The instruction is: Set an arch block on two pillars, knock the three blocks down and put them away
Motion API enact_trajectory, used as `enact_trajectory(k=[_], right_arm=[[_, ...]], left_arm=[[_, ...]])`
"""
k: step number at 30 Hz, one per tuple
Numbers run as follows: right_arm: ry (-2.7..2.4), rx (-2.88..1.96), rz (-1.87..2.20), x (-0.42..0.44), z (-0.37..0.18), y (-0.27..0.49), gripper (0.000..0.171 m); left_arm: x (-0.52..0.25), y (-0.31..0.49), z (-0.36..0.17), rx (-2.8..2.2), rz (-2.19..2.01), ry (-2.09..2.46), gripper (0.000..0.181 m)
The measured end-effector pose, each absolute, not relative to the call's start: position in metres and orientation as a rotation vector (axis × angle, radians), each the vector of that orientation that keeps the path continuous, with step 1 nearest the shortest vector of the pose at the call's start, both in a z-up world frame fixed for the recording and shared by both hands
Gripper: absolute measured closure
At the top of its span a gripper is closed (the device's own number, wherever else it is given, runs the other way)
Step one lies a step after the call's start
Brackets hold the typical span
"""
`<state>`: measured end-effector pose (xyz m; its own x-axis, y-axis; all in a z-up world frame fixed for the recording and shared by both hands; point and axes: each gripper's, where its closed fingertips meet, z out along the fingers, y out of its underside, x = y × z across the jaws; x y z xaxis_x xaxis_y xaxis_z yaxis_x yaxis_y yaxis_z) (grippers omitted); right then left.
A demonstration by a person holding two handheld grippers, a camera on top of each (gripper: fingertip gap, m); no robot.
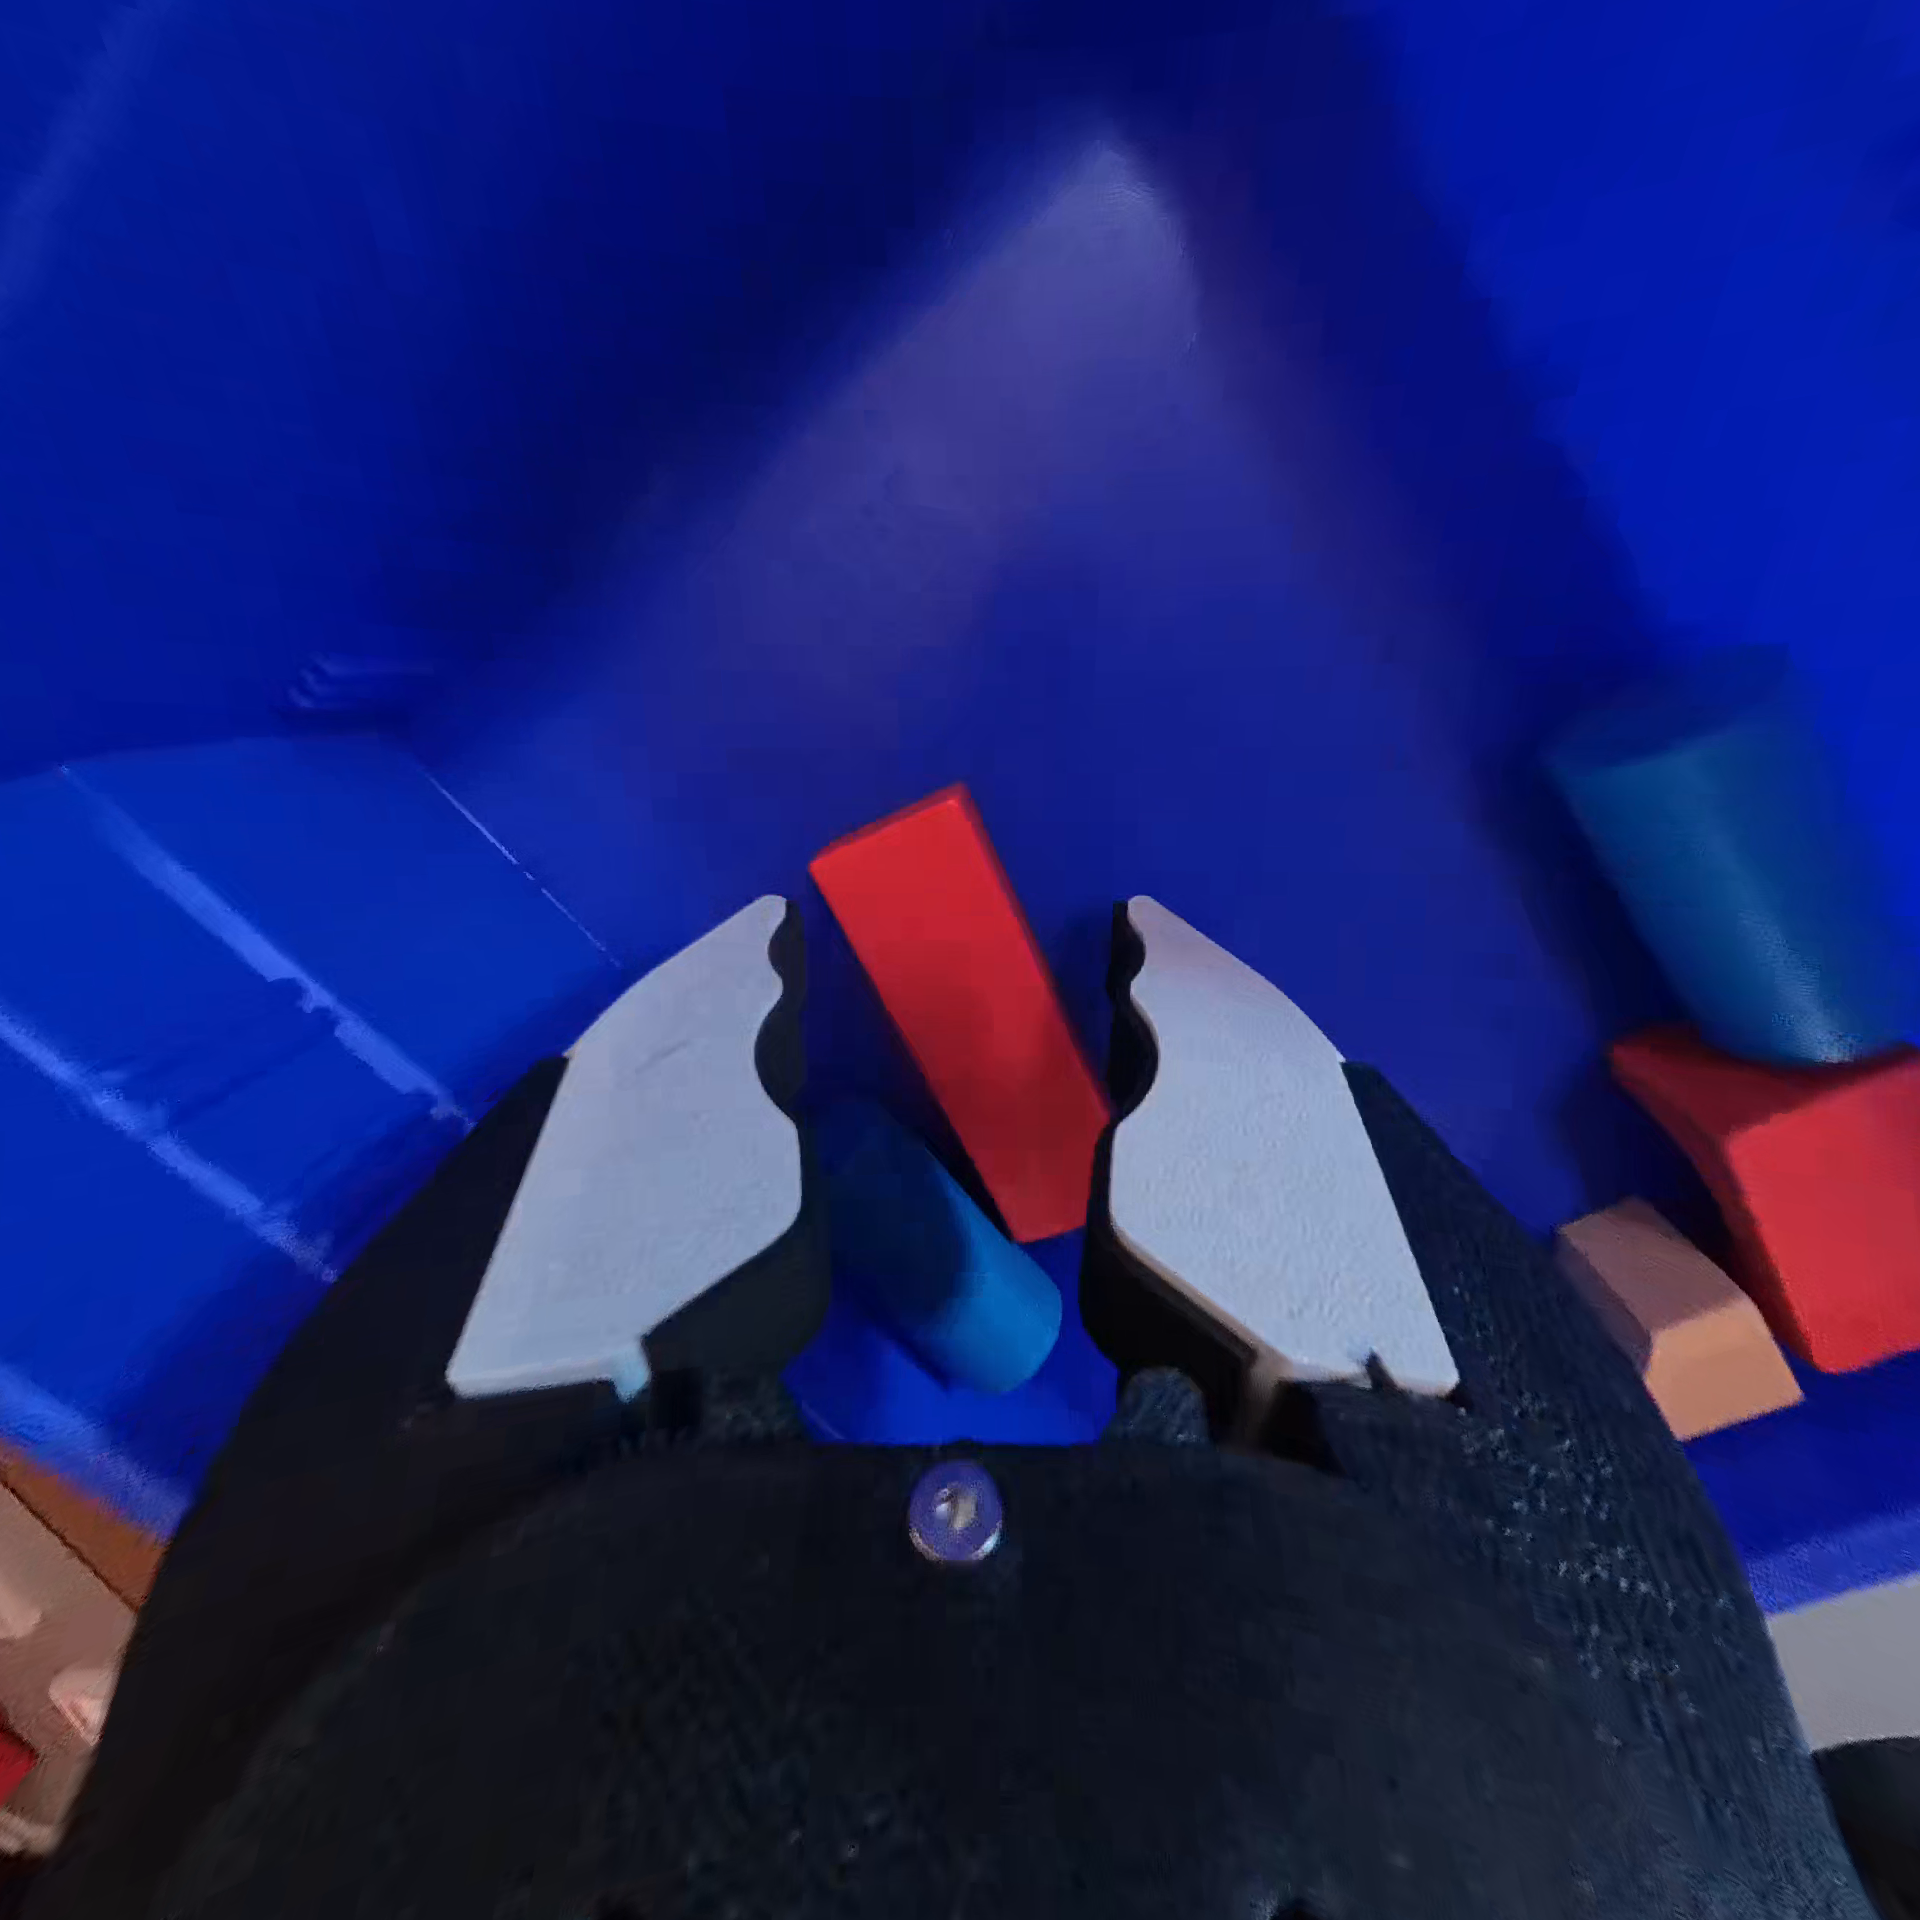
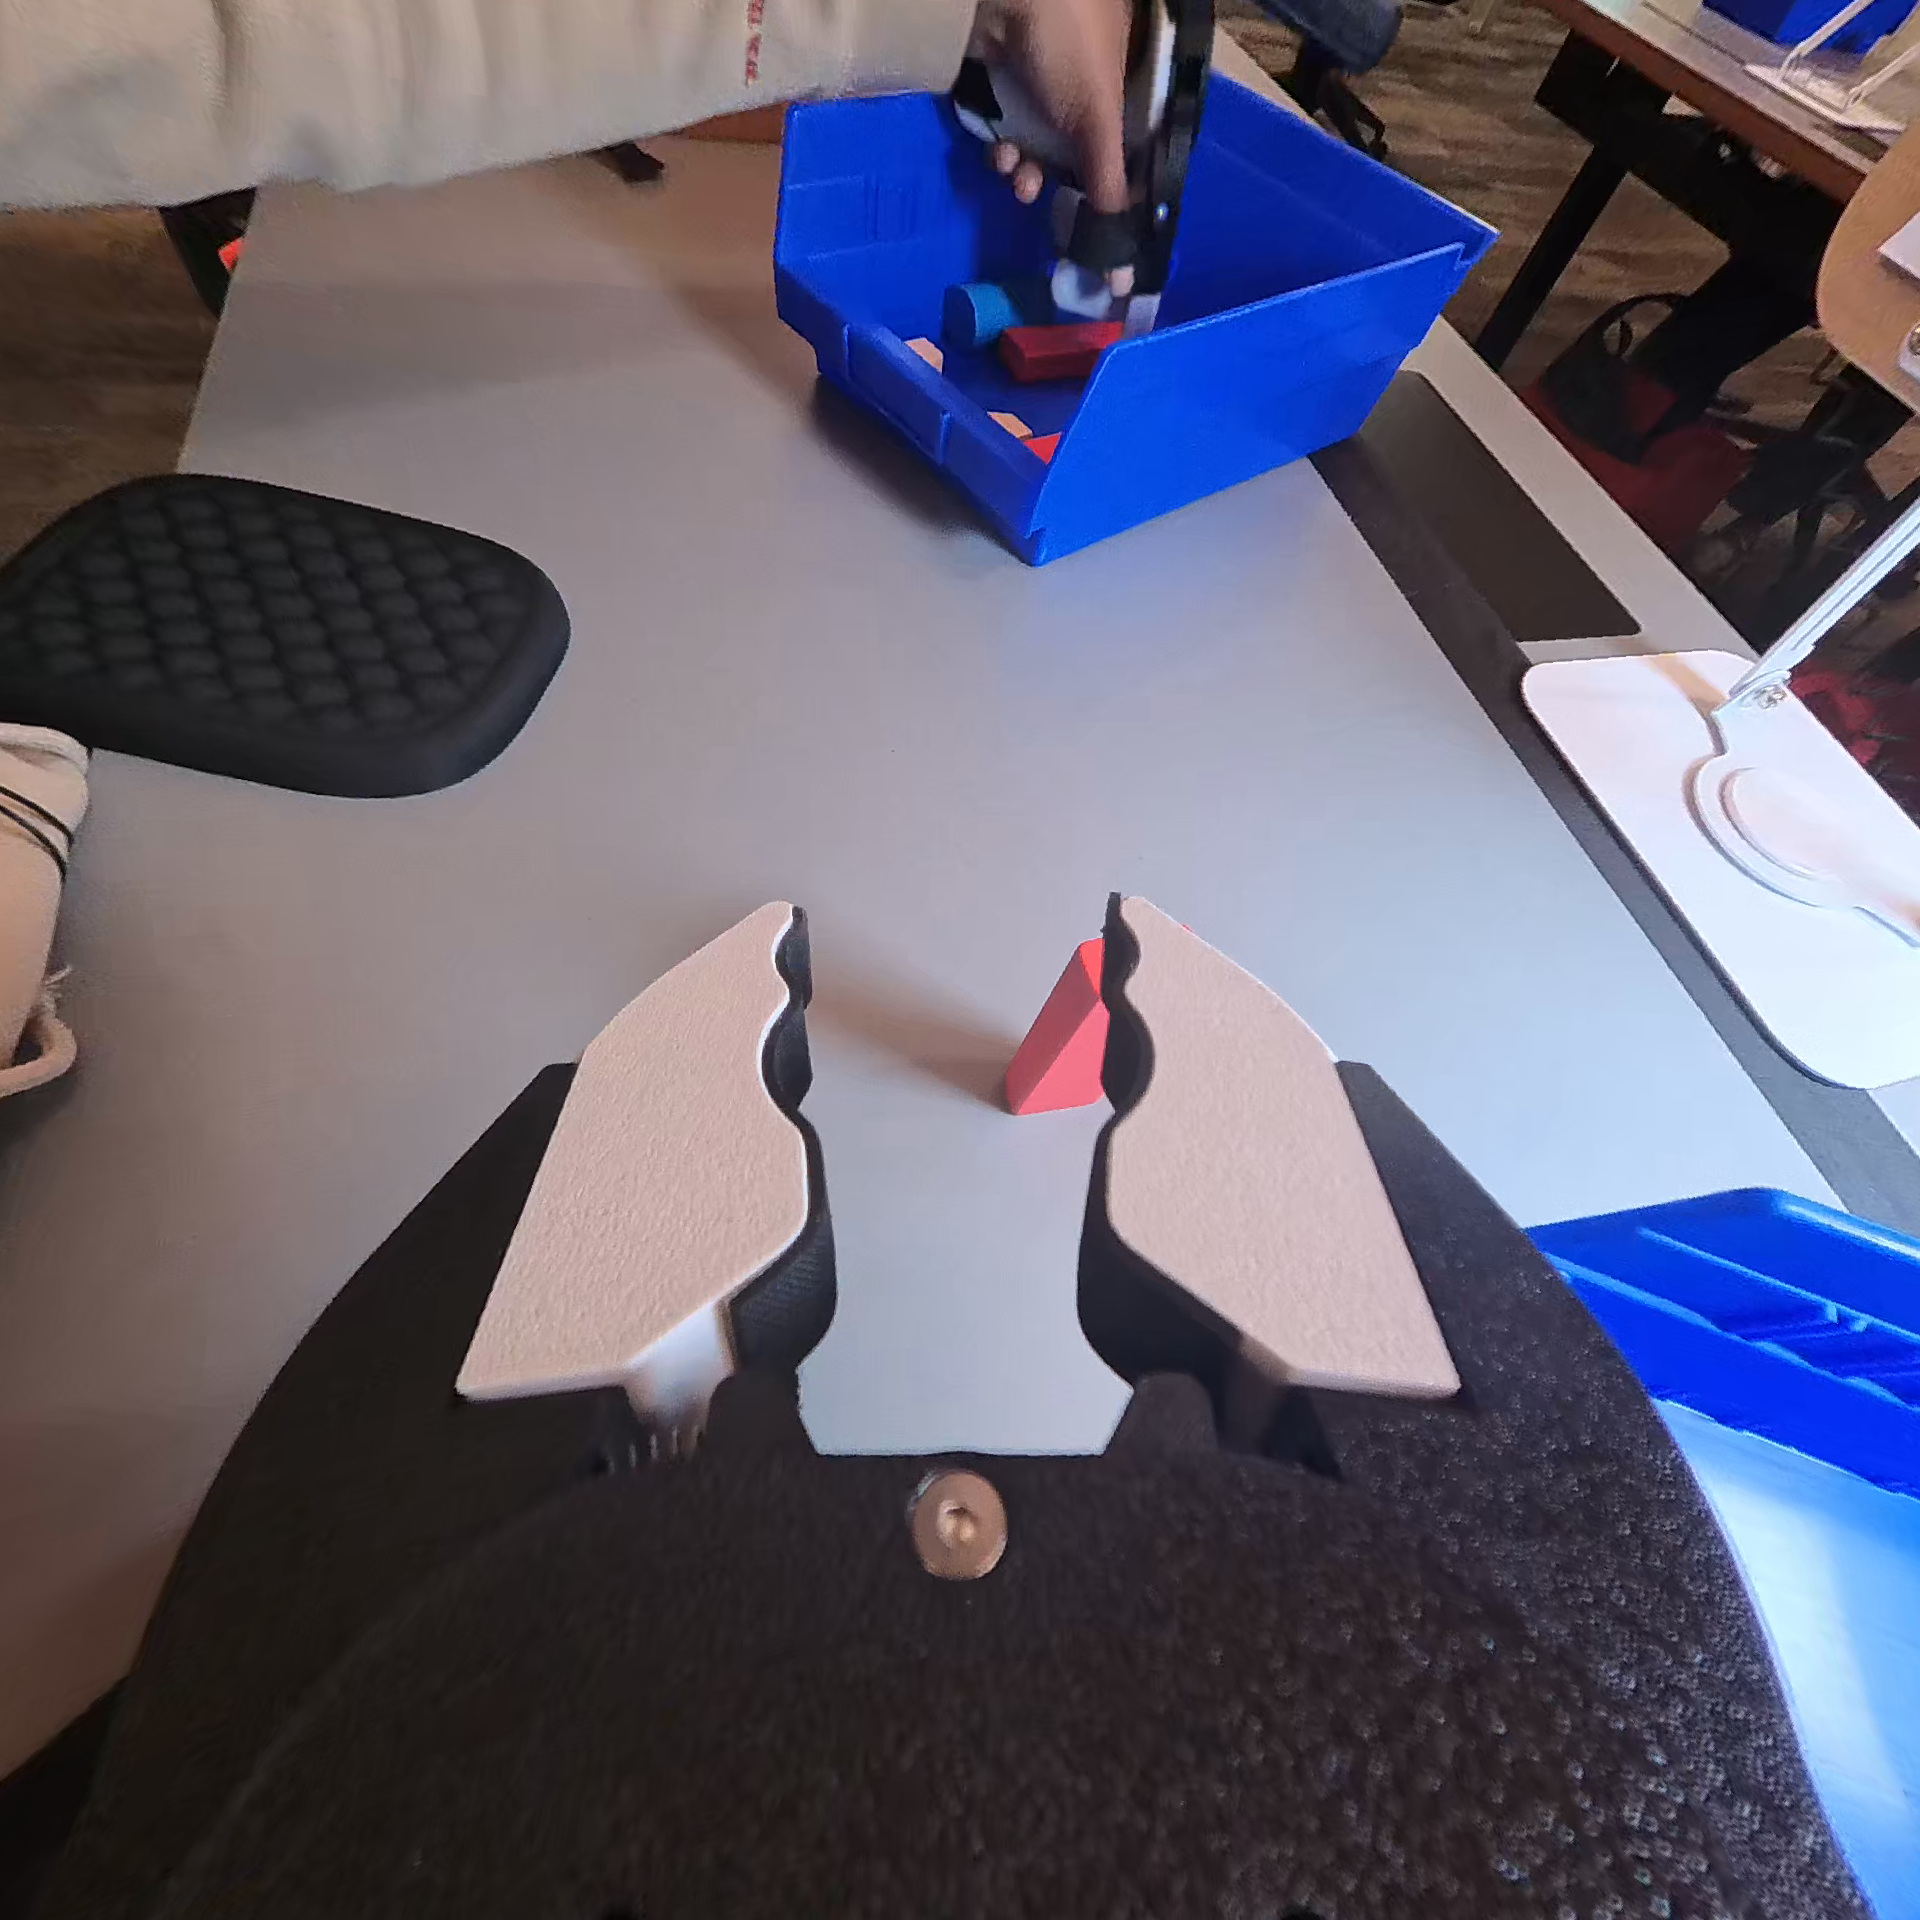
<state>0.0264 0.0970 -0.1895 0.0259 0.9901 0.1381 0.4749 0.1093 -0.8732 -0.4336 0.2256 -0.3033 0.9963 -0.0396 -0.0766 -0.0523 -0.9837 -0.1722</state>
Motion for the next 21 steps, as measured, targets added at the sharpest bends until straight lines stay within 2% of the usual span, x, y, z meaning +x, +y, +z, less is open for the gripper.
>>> enact_trajectory(k=[1,4,10,15,21], right_arm=[[-1.567,-1.48,0.796,0.027,-0.189,0.097,0.118],[-1.553,-1.474,0.809,0.028,-0.187,0.097,0.12],[-1.53,-1.46,0.798,0.027,-0.183,0.098,0.122],[-1.508,-1.456,0.829,0.02,-0.178,0.094,0.123],[-1.495,-1.424,0.864,-0.006,-0.176,0.078,0.123]], left_arm=[[-0.435,0.224,-0.31,-2.997,0.116,0.057,0.124],[-0.432,0.228,-0.311,-2.999,0.049,0.033,0.144],[-0.412,0.228,-0.3,-2.909,-0.024,0.285,0.146],[-0.366,0.235,-0.223,-2.477,-0.092,0.49,0.147],[-0.234,0.177,-0.128,-1.884,-0.45,0.802,0.148]])
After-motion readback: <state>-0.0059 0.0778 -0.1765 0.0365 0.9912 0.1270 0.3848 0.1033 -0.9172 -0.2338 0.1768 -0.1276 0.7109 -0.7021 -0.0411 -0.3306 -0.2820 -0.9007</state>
